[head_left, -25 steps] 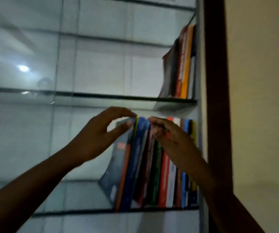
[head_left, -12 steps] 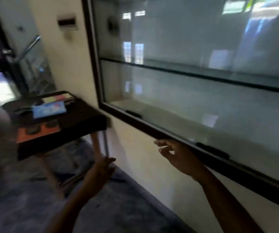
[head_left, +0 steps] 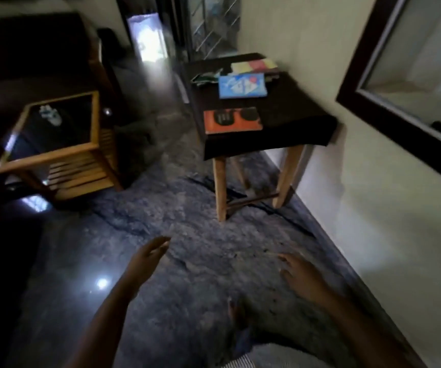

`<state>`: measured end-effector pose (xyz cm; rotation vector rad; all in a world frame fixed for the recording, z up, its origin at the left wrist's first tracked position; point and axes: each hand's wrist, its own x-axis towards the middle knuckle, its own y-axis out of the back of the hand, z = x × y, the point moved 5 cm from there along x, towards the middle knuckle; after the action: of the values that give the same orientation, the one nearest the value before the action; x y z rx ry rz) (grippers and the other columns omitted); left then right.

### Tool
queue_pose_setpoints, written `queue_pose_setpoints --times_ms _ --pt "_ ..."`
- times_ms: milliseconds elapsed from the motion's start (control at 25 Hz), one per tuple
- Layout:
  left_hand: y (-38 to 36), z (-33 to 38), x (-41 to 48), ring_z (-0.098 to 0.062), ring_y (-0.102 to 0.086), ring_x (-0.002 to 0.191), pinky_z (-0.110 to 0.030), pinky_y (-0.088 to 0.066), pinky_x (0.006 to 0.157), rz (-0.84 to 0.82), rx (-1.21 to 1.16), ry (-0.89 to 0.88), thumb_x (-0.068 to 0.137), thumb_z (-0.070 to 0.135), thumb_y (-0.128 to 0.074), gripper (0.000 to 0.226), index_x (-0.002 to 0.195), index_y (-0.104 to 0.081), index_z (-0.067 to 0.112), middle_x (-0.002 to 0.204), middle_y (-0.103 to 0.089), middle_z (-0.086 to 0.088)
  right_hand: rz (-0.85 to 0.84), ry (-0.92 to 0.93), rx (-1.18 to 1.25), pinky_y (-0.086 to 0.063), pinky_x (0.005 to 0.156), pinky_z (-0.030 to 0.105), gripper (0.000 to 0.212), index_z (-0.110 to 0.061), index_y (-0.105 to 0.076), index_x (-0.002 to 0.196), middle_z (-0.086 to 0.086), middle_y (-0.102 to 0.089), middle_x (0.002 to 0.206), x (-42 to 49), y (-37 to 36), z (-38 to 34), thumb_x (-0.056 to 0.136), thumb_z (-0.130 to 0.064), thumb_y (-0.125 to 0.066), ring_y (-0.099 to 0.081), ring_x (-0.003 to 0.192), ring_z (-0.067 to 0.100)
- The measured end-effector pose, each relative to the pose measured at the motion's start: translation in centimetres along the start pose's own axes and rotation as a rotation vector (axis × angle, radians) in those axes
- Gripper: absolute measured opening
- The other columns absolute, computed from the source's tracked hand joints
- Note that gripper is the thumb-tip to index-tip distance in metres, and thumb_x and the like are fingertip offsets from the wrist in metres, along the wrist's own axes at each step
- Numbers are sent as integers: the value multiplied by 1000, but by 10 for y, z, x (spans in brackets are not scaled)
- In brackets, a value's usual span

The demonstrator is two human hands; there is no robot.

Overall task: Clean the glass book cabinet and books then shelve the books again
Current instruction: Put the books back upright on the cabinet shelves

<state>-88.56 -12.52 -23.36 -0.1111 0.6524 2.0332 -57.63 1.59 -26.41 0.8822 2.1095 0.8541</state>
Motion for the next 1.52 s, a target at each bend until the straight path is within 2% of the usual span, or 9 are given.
queue_pose_setpoints --times_ms 240,440,600,760,920,1040,1200,1400,1520 --pt "20 17 147 -15 -51 105 -24 -37 80 -89 -20 88 97 17 -47 28 125 -52 12 113 -56 -7 -113 -9 -65 -26 102 16 37 -13 -50 129 4 -42 142 138 -9 -34 92 -13 -52 -41 130 17" --pt "38 84 287 -21 -56 104 -20 -46 78 -196 72 -41 94 9 -51 25 118 -51 15 112 -57 -11 84 94 131 -38 79 16 33 -13 -53 126 0 -57 114 282 67 -163 93 -11 -52 -57 110 21" --pt "58 124 384 -19 -56 109 -33 -47 92 -213 127 -101 95 18 -52 32 127 -50 13 115 -57 -5 238 102 237 -43 90 25 36 -14 -53 128 2 -52 131 389 121 -228 93 -14 -54 -55 115 18" --pt "58 177 499 -20 -58 99 -42 -47 92 -358 117 -196 96 19 -52 25 120 -51 15 110 -58 -4 547 -120 165 -33 105 36 45 -12 -49 132 10 -50 134 482 133 -251 89 -21 -57 -44 127 27" --pt "47 215 581 -27 -60 106 -42 -48 92 -546 249 -344 94 19 -54 29 123 -54 12 114 -61 -9 521 -449 -56 -18 112 47 59 -27 -27 146 8 -16 156 534 92 -264 92 -48 -40 -17 142 28" --pt "36 232 613 -22 -60 106 -31 -47 89 -647 314 -411 95 17 -52 30 124 -55 11 115 -63 -7 439 -553 -151 -31 101 48 58 -26 -55 128 5 -51 137 541 64 -260 80 -50 -34 -44 126 28" --pt "1 245 616 -23 -56 115 -25 -39 92 -799 368 -501 97 22 -48 32 127 -54 10 124 -60 -9 558 -630 34 -41 97 41 44 -19 -61 122 6 -59 128 527 85 -266 86 -37 -41 -53 118 26" --pt "-44 249 600 -30 -51 120 -37 -38 104 -999 462 -307 89 55 -45 61 135 -47 14 133 -53 -14 757 -966 251 -33 104 39 62 -26 -36 139 6 -41 139 530 105 -227 85 -51 -55 -40 128 28" --pt "-47 258 595 -20 -58 92 -32 -42 82 -1138 325 101 85 71 -33 60 102 -61 20 101 -64 -7 804 -967 404 -44 93 40 64 -34 -37 136 0 -51 131 528 108 -209 81 -61 -53 -53 117 25"
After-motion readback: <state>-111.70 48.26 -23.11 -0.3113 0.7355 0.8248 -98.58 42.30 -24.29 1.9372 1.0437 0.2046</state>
